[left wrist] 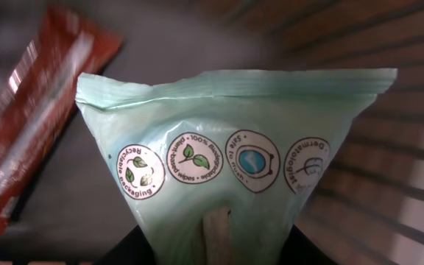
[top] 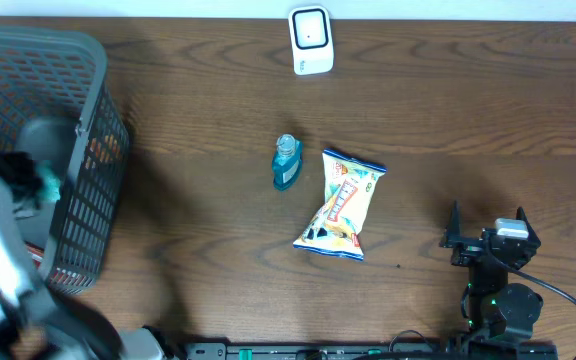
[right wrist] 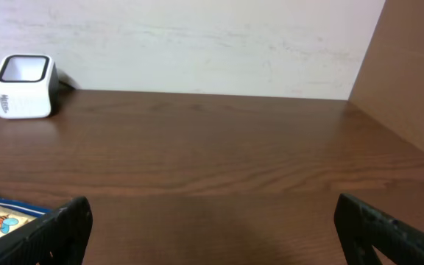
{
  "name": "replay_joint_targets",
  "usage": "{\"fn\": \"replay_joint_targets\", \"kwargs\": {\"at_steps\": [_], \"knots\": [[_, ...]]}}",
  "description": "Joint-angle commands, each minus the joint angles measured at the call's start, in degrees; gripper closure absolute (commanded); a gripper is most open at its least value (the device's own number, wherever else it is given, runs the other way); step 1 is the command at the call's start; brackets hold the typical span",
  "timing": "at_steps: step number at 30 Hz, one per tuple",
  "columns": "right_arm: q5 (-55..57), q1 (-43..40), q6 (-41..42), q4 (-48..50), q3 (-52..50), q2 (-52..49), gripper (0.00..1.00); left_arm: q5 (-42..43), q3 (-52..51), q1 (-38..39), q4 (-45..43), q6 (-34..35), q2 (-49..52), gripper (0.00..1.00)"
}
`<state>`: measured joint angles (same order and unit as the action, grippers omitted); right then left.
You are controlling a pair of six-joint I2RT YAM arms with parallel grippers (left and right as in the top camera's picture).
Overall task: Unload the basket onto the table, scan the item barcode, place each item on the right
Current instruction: 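Reach the left gripper into the basket and grasp the mint-green pouch, then carry the mint-green pouch out and set it on the snack bag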
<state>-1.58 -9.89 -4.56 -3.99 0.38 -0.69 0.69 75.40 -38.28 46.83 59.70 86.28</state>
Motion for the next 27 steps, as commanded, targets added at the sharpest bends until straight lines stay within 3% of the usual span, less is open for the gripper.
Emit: {"fn": "replay_joint_targets", "kwargs": {"at_steps": [1,8,9,12,19,27], "knots": [[-0.3,-0.2,0.7,-0.2,-0.1,0.3,0.01,1.0,1.7,-0.2,0.4,-2.3,-13.5,0.63],[-0.3,-0.2,0.7,-0.2,-0.1,0.3,0.01,16.0,1.7,3.9,-4.3,-6.2,-31.8,0.64],[-0.3,-0.2,0.7,-0.2,-0.1,0.3,0.01,22.1,1.7,7.3,-6.4,-8.8,-35.2,0.63],[-0.3,-0.2,0.7,-0.2,-0.1,0.3,0.01,26.1,1.7,13.9,-7.3,-9.8,-38.1,0.63],[-0.3,-0.2,0.7,-0.2,-0.1,0.3,0.01,25.7,1.7,33.7,-7.3,-14.1,-37.4,0.63],[-0.3,-0.2,0.7,-0.2,-0.1,0.3,0.01,25.2,1.7,57.1,-9.0,-24.7,-26.7,0.63]]}}
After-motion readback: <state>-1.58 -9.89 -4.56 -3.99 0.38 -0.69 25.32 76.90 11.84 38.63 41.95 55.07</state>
